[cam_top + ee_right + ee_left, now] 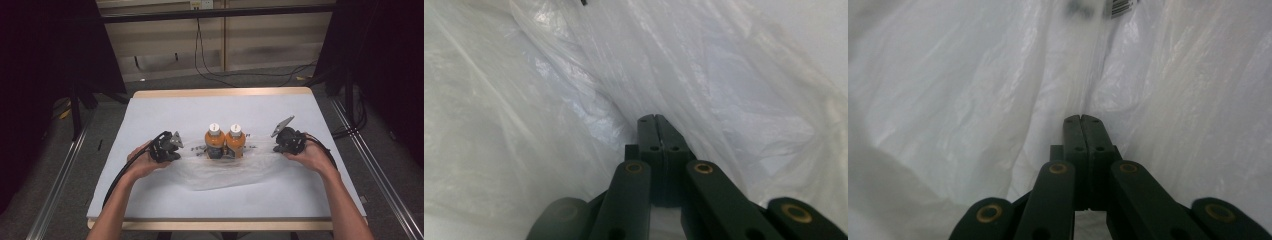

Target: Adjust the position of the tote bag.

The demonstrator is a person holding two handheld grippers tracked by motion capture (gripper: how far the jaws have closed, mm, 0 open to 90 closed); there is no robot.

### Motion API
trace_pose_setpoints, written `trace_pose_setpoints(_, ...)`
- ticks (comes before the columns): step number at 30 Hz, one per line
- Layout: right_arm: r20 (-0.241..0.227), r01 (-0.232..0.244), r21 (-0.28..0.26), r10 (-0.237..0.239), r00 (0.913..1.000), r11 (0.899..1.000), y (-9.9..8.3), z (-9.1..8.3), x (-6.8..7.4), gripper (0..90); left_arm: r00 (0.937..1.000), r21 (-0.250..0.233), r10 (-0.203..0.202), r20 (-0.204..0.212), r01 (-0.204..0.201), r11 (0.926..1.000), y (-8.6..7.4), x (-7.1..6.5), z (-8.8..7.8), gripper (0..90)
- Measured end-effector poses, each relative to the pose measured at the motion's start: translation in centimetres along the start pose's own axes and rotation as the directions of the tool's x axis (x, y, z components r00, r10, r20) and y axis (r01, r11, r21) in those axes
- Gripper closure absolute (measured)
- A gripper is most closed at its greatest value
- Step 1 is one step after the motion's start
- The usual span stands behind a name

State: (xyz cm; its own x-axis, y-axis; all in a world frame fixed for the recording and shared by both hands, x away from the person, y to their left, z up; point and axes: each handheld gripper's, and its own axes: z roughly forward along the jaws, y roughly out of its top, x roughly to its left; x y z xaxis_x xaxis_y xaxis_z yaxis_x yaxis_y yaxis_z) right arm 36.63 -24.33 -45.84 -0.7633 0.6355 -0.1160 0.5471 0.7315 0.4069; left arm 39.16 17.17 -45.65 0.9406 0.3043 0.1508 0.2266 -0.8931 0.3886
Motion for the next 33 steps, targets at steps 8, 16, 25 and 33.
trace_pose_setpoints(8, -0.028, 0.029, -0.012, -0.029, 0.9992, 1.000, -0.2, -0.3, 0.2, 90.0, 0.9996, 0.012, 0.020, 0.021, -0.021, 0.9997, -0.9, -0.4, -0.6, 90.0)
trace_pose_setpoints(16, -0.022, 0.013, -0.024, -0.014, 0.9997, 1.000, -0.6, -0.3, 0.1, 90.0, 0.9998, -0.005, -0.009, 0.016, 0.009, 0.9999, -1.8, 0.2, -0.8, 90.0)
trace_pose_setpoints(25, -0.023, 0.002, -0.036, -0.003, 0.9997, 0.999, -1.0, -0.3, -0.1, 90.0, 0.9986, -0.028, -0.041, 0.034, 0.042, 0.9987, -2.9, 0.8, -1.1, 90.0)
trace_pose_setpoints(33, -0.002, 0.024, -0.020, -0.024, 0.9997, 1.000, -0.9, -0.3, 0.0, 90.0, 0.9986, -0.016, -0.051, 0.014, 0.052, 0.9985, -3.4, 0.9, -1.3, 90.0)
